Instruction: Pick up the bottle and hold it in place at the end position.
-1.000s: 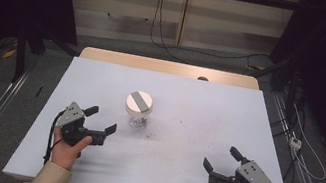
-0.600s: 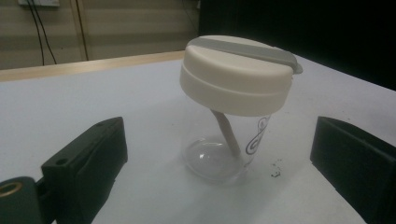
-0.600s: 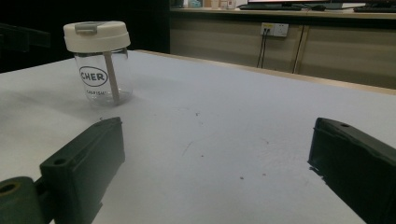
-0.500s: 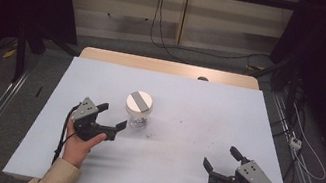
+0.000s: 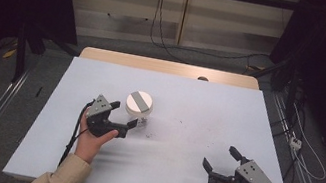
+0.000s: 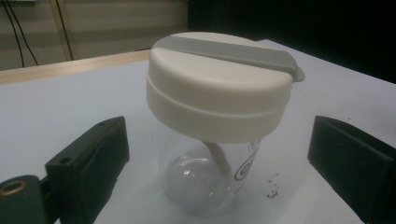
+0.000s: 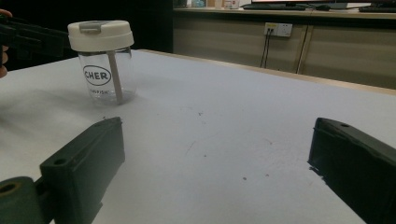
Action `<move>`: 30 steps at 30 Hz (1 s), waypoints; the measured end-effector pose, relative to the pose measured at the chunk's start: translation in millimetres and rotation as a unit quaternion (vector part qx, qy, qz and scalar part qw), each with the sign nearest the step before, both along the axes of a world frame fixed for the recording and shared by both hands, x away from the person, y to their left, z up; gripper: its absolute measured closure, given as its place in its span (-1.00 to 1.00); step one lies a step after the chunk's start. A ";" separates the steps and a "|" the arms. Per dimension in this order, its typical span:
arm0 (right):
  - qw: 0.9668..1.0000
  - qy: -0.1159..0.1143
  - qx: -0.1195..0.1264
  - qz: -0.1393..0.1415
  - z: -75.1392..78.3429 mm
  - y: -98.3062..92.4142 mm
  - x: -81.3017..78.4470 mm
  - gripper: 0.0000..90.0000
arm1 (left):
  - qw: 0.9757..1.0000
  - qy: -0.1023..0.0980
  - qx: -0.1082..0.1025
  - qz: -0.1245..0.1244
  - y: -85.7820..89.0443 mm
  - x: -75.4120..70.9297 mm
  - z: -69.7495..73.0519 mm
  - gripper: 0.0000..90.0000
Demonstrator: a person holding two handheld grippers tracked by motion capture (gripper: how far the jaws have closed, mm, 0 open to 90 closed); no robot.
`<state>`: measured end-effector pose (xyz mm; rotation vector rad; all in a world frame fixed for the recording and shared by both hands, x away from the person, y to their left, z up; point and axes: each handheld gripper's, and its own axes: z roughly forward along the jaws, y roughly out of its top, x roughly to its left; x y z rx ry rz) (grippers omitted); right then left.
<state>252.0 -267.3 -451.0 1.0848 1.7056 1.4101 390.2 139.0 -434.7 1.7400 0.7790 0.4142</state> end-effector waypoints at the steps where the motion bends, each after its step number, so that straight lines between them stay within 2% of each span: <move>1: 1.000 0.000 0.001 0.000 0.0 -0.2 0.0 -0.93 | 1.000 0.004 -0.002 -0.002 -2.7 1.1 -0.2 -0.89; 17: 1.000 -0.001 0.000 0.002 0.3 -0.3 -0.4 -0.93 | 1.000 0.007 0.016 -0.005 -13.4 10.3 -4.7 -0.89; 20: 1.000 -0.001 0.001 0.002 0.2 -0.3 -0.1 -0.93 | 1.000 0.005 0.026 -0.006 -15.4 12.8 -5.7 -0.89; 30: 1.000 -0.002 0.000 0.004 0.1 -0.3 0.4 -0.93 | 0.999 0.014 0.033 -0.009 -23.9 20.1 -9.9 -0.89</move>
